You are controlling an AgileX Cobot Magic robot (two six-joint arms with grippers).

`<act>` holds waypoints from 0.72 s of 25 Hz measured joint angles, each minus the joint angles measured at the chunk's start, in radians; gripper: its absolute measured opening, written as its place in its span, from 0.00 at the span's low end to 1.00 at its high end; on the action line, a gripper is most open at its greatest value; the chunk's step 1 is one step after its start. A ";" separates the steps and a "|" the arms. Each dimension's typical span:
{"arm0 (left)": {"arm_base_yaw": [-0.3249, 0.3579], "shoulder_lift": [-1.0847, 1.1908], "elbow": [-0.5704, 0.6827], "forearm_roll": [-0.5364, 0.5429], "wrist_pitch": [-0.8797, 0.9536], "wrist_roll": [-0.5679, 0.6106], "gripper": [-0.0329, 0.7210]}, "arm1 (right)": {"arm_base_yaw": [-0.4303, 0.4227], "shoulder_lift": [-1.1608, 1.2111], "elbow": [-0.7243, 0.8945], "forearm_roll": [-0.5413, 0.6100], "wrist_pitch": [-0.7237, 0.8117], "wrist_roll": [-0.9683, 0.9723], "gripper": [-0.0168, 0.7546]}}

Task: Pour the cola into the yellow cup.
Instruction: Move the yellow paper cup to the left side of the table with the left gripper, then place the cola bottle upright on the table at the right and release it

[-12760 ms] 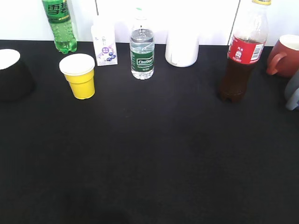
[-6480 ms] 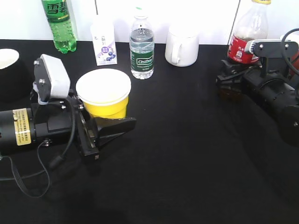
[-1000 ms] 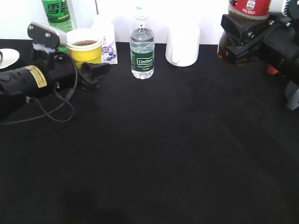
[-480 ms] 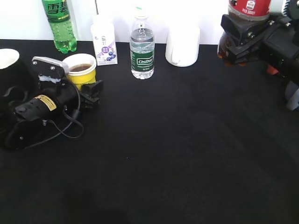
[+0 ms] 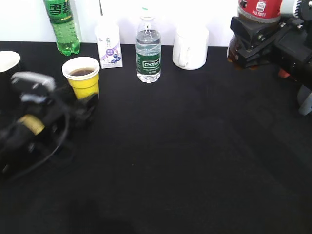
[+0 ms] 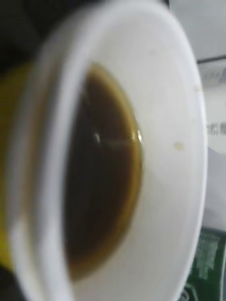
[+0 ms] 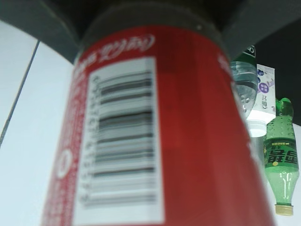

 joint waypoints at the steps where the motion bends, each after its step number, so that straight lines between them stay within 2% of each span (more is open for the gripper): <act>1: 0.000 -0.016 0.039 0.000 -0.007 0.006 0.87 | 0.000 0.000 0.000 0.000 0.000 0.000 0.53; 3: 0.000 -0.065 0.126 -0.002 -0.007 0.005 0.86 | 0.000 0.000 0.000 0.012 0.017 0.000 0.53; 5: 0.000 -0.148 0.220 -0.001 0.026 -0.009 0.85 | 0.000 0.054 0.000 0.082 0.020 0.000 0.53; 8: 0.000 -0.320 0.323 0.028 0.084 -0.024 0.83 | 0.000 0.228 -0.002 0.103 -0.104 0.000 0.53; 12: 0.000 -0.451 0.344 0.083 0.086 -0.025 0.83 | 0.000 0.371 -0.017 0.112 -0.137 0.025 0.53; 18: 0.000 -0.465 0.344 0.148 0.089 -0.025 0.83 | 0.000 0.444 -0.032 0.141 -0.235 0.082 0.53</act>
